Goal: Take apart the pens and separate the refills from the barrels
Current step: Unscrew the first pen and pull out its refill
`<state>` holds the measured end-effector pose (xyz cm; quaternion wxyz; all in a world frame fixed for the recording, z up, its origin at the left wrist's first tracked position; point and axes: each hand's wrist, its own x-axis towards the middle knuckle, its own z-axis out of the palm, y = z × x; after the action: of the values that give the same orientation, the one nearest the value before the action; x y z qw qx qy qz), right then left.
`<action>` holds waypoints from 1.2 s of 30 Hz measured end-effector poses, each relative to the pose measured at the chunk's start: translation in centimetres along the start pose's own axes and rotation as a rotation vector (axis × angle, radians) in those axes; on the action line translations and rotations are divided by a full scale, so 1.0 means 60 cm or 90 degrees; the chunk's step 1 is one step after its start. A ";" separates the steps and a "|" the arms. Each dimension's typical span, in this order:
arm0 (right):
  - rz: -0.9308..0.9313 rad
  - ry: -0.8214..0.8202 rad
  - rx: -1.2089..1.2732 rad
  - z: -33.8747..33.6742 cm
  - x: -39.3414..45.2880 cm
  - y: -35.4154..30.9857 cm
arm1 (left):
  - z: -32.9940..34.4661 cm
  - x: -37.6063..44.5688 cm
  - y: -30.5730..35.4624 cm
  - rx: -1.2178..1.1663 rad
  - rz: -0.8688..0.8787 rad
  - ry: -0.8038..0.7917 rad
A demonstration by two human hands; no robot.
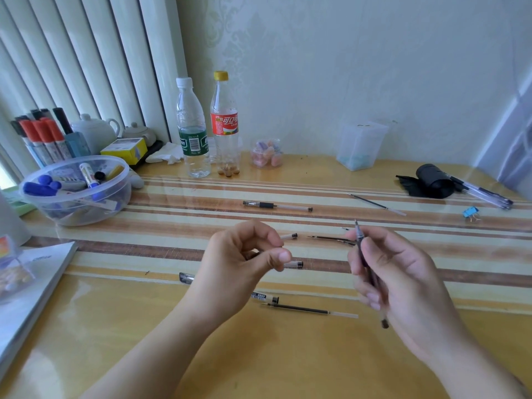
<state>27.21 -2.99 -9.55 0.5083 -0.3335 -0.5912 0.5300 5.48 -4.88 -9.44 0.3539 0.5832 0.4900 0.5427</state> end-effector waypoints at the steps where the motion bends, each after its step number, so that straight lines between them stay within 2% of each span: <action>1: -0.013 0.000 -0.034 0.003 -0.002 0.003 | 0.003 0.000 0.001 -0.007 -0.006 -0.004; 5: -0.130 -0.020 -0.338 0.012 -0.010 0.021 | 0.015 -0.005 0.016 -0.150 -0.057 -0.013; 7: -0.159 -0.038 -0.410 0.017 -0.013 0.025 | 0.020 -0.007 0.020 -0.181 -0.063 -0.029; 14: -0.201 -0.063 -0.430 0.021 -0.014 0.020 | 0.022 -0.010 0.026 -0.225 -0.075 -0.026; 19: -0.187 -0.050 -0.392 0.018 -0.013 0.020 | 0.017 -0.007 0.022 -0.207 -0.064 -0.034; 25: -0.206 -0.065 -0.420 0.018 -0.013 0.020 | 0.020 -0.009 0.013 -0.153 -0.050 -0.060; 31: -0.216 -0.064 -0.444 0.013 -0.013 0.016 | 0.018 -0.007 0.017 -0.187 -0.063 -0.037; 36: -0.224 -0.066 -0.473 0.015 -0.014 0.017 | 0.016 -0.006 0.003 -0.101 -0.035 -0.071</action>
<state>26.44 -3.80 -10.68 0.4055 -0.3609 -0.8153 0.2017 6.51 -5.15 -9.52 0.4403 0.5690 0.4409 0.5366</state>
